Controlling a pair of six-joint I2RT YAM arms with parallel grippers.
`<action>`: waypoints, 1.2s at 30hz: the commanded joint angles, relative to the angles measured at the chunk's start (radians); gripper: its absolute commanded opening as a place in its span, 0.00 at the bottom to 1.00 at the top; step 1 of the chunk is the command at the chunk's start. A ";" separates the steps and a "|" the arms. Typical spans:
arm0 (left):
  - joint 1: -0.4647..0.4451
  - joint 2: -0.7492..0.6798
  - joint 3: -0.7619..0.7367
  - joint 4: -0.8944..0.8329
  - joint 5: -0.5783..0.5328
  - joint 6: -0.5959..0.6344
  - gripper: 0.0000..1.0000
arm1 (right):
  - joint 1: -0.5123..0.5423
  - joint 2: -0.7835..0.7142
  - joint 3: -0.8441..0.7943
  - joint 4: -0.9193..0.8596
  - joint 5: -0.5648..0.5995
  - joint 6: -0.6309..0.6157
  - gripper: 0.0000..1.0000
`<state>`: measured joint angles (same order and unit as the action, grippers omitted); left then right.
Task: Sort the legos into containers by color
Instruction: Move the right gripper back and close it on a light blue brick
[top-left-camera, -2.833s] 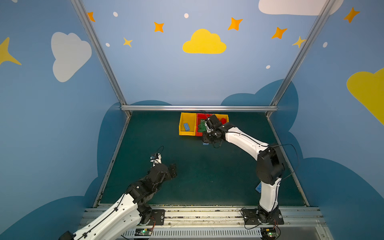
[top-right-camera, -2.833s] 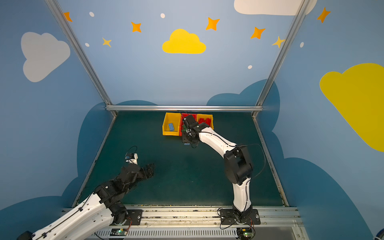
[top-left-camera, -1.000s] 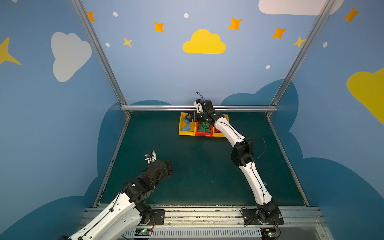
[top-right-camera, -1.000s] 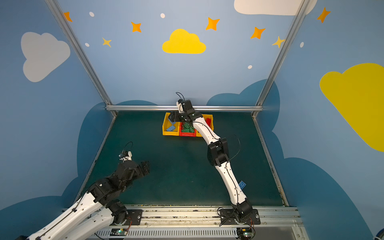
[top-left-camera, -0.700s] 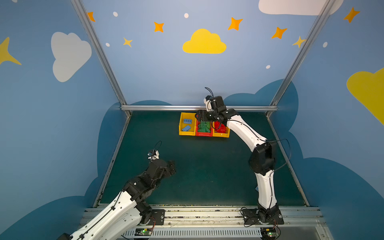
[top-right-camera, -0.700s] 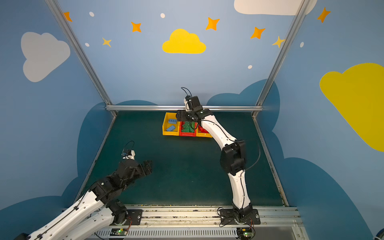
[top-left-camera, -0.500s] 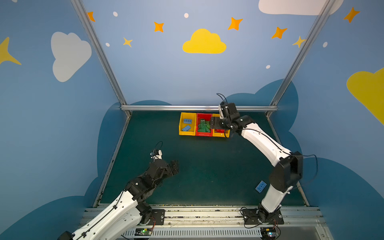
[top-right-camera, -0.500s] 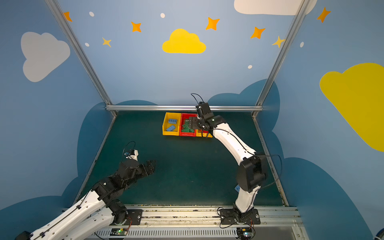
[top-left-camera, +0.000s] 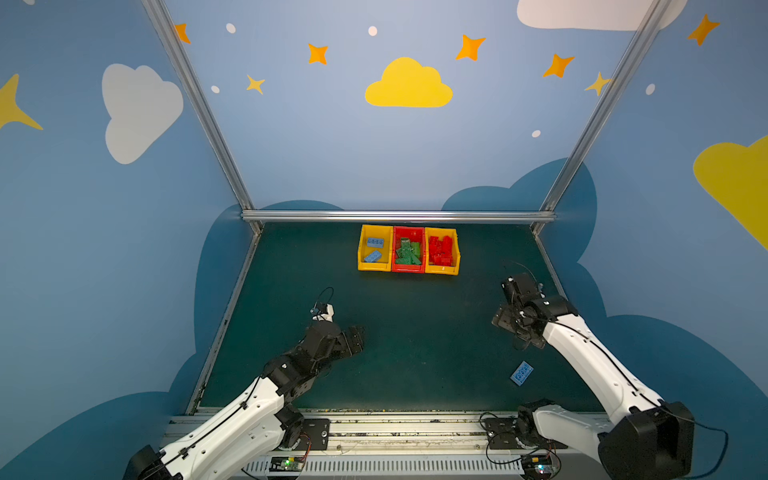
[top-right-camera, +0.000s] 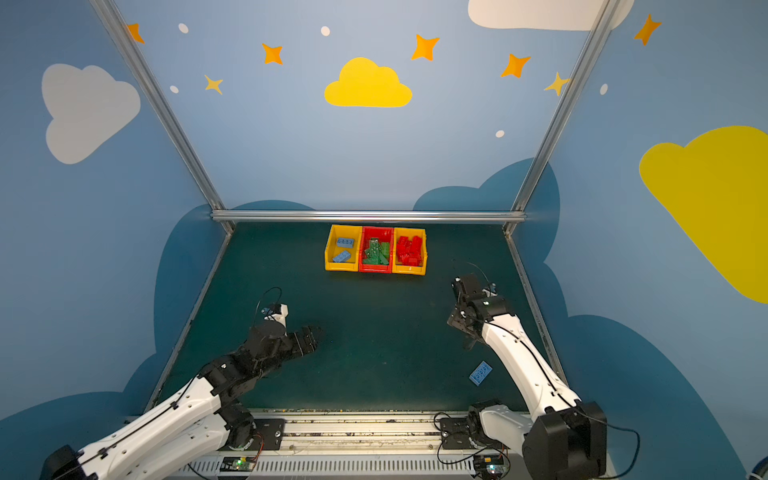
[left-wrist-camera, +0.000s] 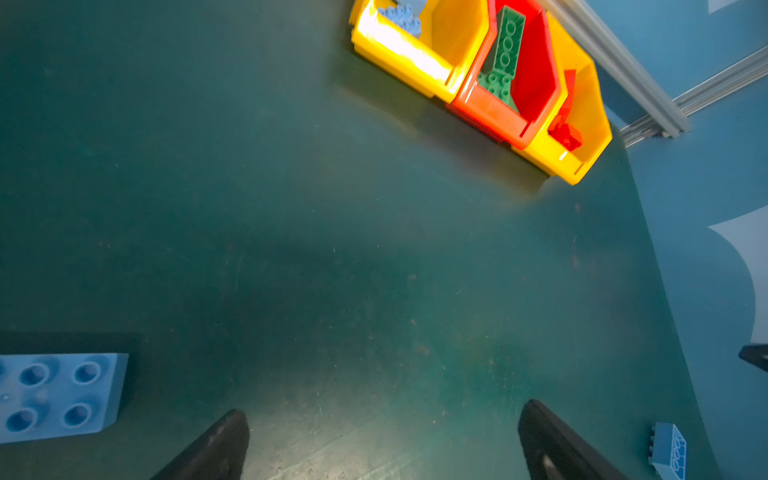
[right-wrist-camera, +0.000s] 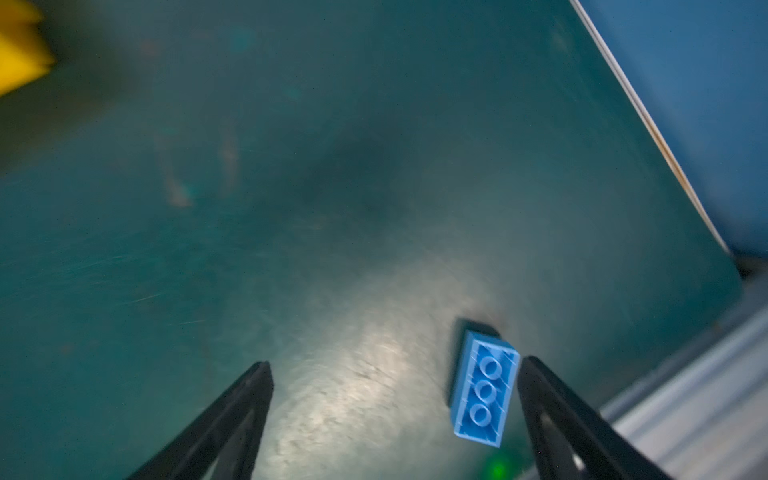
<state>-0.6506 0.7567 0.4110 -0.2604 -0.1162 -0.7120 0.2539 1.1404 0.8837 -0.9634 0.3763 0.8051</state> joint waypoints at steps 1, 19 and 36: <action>-0.001 -0.002 -0.010 0.035 0.013 0.006 1.00 | -0.065 -0.008 -0.060 -0.050 -0.065 0.098 0.91; 0.027 -0.052 -0.062 0.027 -0.010 0.042 1.00 | -0.294 0.063 -0.234 0.135 -0.304 0.052 0.89; 0.049 -0.110 -0.089 -0.013 -0.014 0.028 1.00 | -0.292 0.143 -0.253 0.213 -0.379 0.027 0.77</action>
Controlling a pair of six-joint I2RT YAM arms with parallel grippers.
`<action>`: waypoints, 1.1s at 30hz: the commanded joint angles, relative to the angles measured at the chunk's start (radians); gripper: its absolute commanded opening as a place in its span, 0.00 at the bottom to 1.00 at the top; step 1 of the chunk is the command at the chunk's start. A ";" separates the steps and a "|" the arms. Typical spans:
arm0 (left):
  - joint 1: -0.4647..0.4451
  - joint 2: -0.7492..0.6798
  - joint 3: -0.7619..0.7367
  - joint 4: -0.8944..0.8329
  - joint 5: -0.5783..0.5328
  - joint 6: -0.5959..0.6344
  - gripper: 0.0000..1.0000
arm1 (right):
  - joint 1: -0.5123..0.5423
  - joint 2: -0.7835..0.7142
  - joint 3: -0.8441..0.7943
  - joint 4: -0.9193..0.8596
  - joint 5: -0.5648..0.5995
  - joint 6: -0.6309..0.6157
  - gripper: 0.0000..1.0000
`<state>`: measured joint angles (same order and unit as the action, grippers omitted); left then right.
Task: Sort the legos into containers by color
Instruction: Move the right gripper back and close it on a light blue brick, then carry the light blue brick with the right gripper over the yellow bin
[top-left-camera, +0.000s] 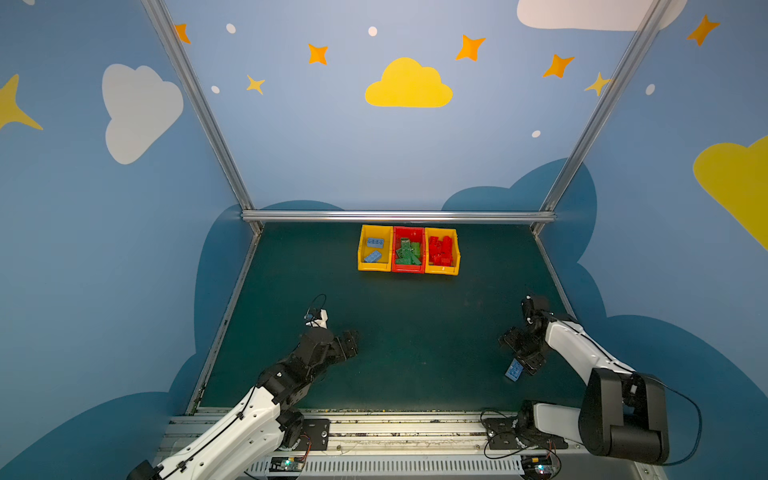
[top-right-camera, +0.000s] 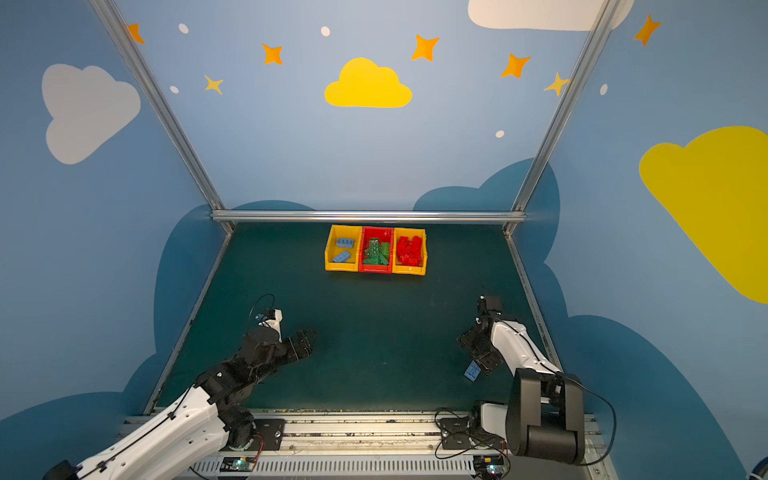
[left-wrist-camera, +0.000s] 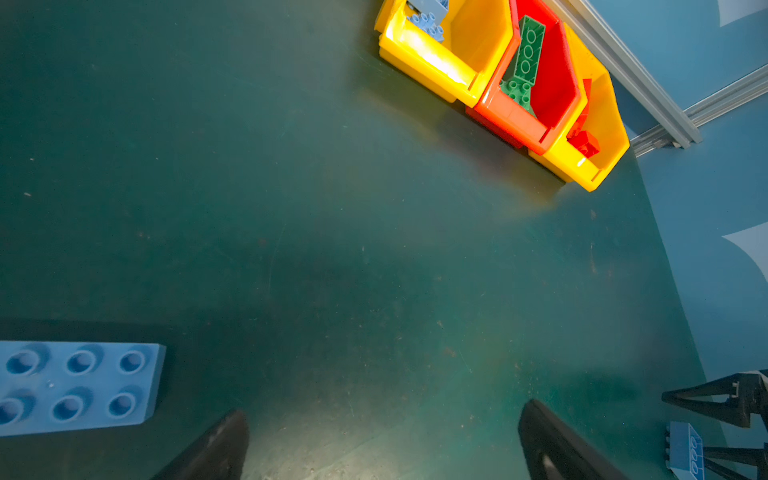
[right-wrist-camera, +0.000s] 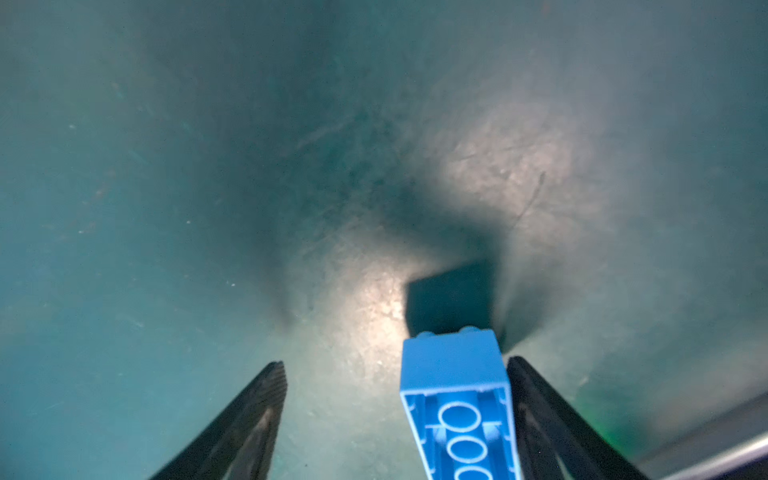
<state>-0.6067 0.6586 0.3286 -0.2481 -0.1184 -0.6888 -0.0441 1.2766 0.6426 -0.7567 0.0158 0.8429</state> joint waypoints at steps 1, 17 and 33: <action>0.006 -0.016 -0.007 -0.027 -0.013 0.005 1.00 | 0.012 0.012 -0.014 0.008 -0.019 -0.011 0.75; 0.008 -0.037 0.010 -0.063 -0.012 -0.010 1.00 | 0.259 0.141 0.058 0.050 -0.017 -0.005 0.24; 0.009 -0.080 0.062 -0.180 -0.034 -0.045 1.00 | 0.534 0.439 0.529 0.297 -0.262 -0.020 0.20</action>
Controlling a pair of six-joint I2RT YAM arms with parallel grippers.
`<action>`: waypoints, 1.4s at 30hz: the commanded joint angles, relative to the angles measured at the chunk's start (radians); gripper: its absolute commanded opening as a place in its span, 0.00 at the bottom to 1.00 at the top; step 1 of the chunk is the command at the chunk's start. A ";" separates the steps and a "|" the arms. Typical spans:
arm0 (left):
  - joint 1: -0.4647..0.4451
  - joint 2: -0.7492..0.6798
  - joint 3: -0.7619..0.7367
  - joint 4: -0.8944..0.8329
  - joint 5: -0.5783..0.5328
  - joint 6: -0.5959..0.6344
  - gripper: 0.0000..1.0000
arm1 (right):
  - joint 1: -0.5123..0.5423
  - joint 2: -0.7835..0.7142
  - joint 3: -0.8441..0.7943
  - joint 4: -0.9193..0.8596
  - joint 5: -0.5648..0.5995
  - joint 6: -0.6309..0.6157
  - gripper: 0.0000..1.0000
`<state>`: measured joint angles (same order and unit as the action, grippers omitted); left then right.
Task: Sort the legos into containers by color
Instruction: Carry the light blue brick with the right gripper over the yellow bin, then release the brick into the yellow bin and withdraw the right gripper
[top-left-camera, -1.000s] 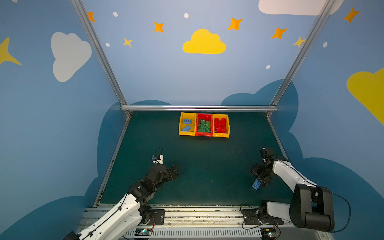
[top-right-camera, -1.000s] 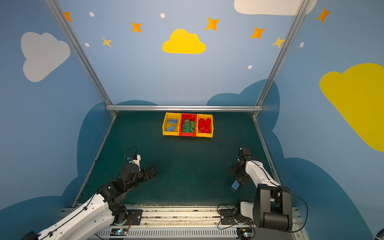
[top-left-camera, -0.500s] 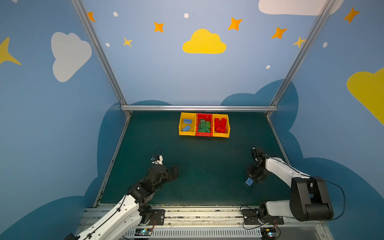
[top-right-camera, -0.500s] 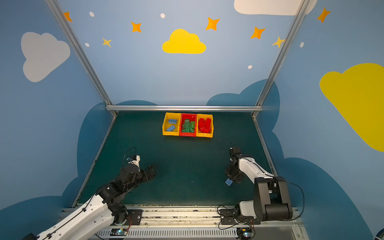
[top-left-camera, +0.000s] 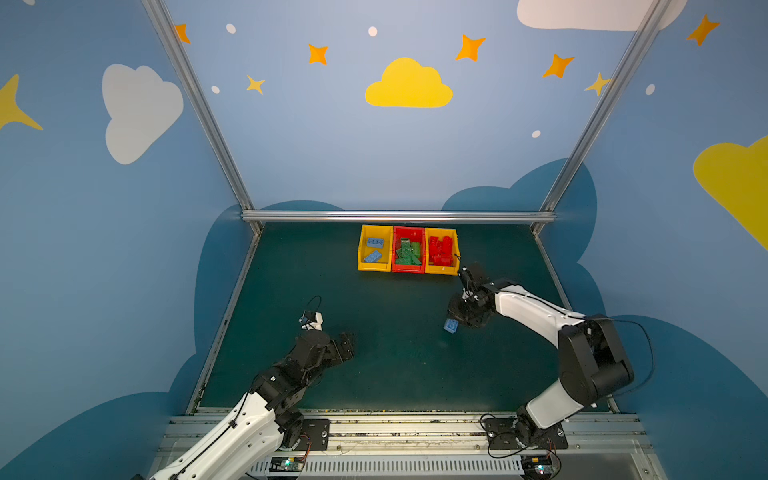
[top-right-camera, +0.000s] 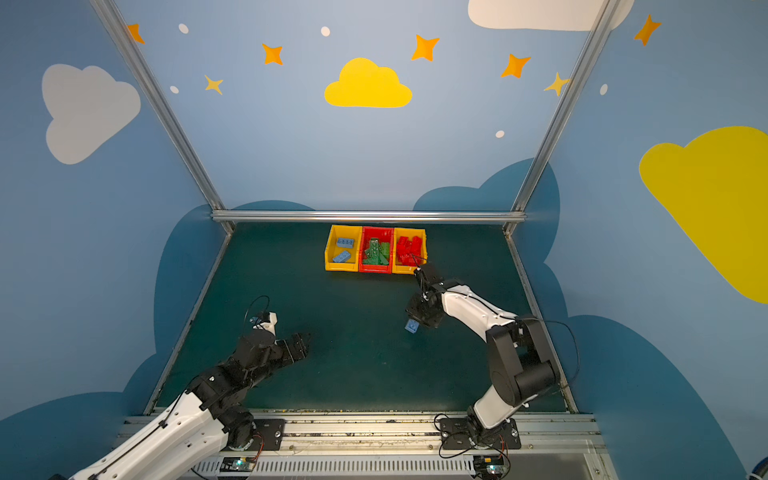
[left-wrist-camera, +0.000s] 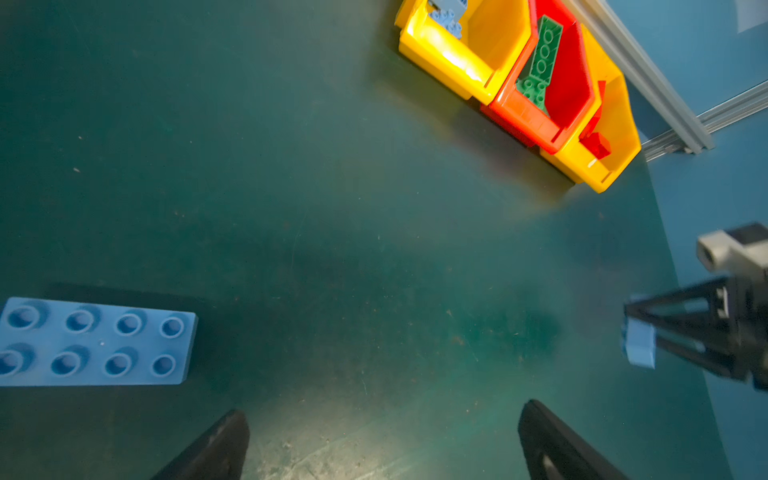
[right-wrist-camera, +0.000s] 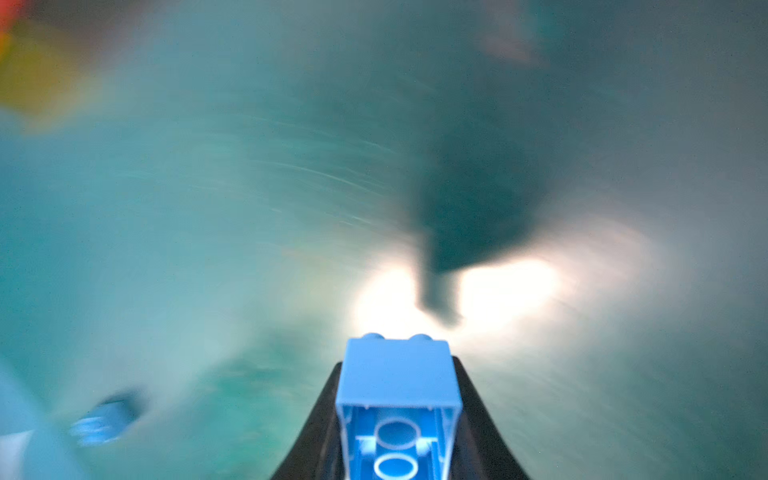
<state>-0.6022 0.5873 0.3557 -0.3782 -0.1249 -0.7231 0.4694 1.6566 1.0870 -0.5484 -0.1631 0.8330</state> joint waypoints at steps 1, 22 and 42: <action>0.003 -0.008 0.044 -0.065 -0.035 -0.010 1.00 | 0.033 0.094 0.140 0.102 -0.101 -0.023 0.20; 0.004 0.014 0.184 -0.223 -0.165 -0.030 1.00 | 0.119 0.857 1.280 0.222 -0.238 -0.314 0.22; 0.011 0.037 0.240 -0.387 -0.220 -0.138 1.00 | 0.124 0.825 1.332 0.289 -0.168 -0.453 0.86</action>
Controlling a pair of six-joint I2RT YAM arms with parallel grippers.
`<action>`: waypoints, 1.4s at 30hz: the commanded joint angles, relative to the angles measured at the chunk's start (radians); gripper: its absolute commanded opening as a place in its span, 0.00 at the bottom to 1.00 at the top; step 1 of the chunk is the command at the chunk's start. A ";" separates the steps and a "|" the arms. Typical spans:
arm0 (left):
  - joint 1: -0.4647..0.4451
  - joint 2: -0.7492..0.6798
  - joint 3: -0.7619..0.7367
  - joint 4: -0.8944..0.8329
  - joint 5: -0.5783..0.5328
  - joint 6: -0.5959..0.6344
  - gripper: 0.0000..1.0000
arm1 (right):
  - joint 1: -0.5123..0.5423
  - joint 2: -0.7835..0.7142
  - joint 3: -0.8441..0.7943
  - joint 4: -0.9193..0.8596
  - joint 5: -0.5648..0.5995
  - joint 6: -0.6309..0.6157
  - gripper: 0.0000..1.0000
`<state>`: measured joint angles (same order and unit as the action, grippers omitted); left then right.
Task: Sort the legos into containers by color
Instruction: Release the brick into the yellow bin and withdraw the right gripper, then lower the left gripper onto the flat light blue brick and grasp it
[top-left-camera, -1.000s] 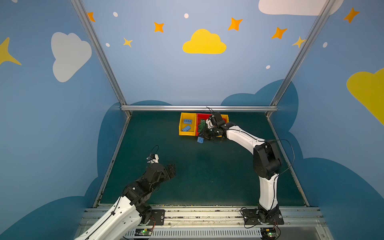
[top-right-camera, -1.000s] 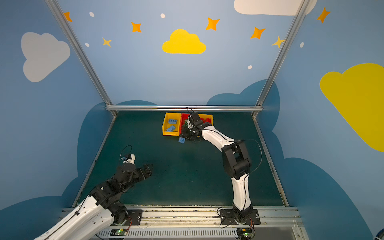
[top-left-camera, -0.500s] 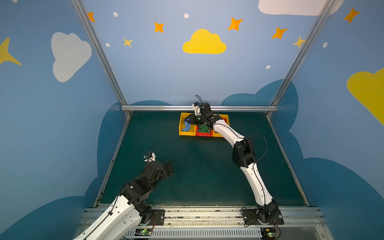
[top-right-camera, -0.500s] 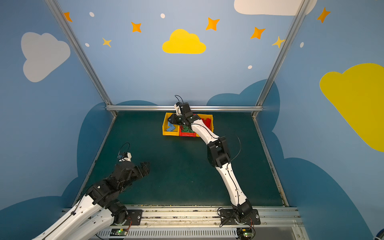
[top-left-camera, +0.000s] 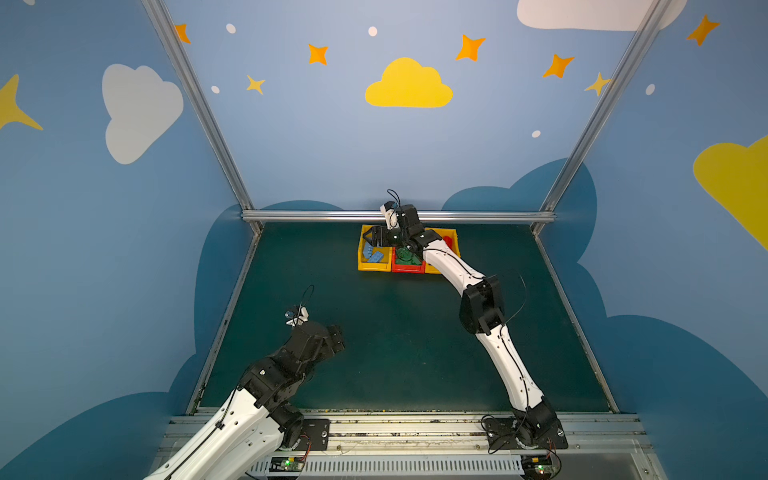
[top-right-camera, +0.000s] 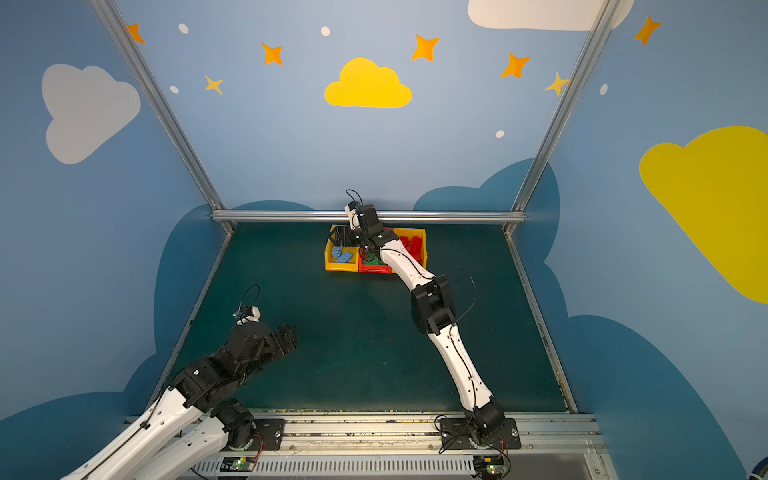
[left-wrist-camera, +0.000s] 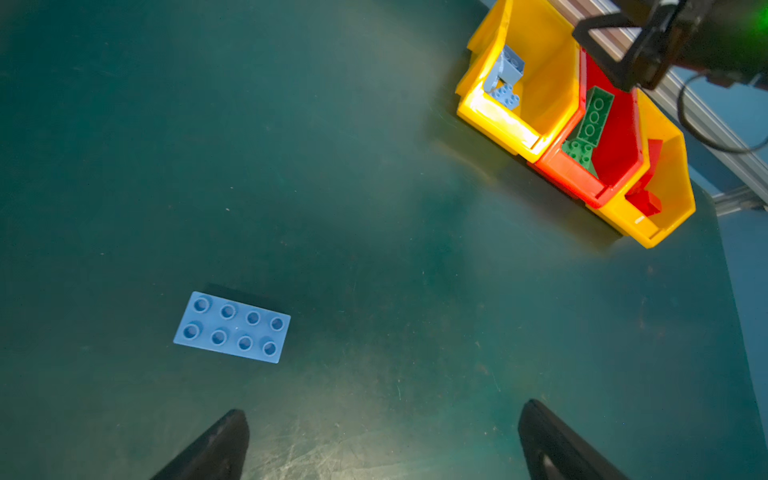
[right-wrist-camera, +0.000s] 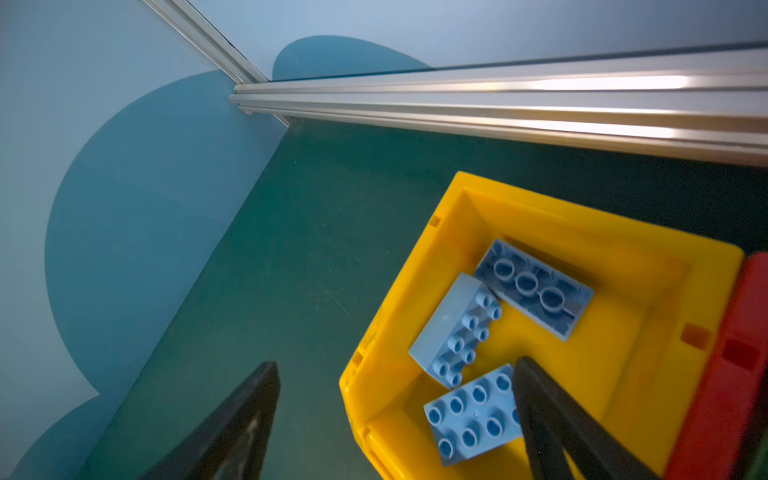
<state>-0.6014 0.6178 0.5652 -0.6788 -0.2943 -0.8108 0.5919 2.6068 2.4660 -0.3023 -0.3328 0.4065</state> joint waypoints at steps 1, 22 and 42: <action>0.009 0.010 0.037 -0.110 -0.061 -0.070 1.00 | 0.003 -0.162 -0.094 0.050 -0.001 -0.026 0.86; 0.243 0.081 -0.085 -0.023 0.111 -0.300 1.00 | 0.017 -0.973 -1.241 0.184 -0.074 0.042 0.93; 0.505 0.541 0.054 0.057 0.340 -0.297 0.98 | 0.049 -1.320 -1.739 0.337 0.005 0.161 0.93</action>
<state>-0.1169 1.1103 0.5888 -0.5858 0.0334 -1.1042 0.6334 1.3308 0.7391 -0.0078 -0.3347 0.5461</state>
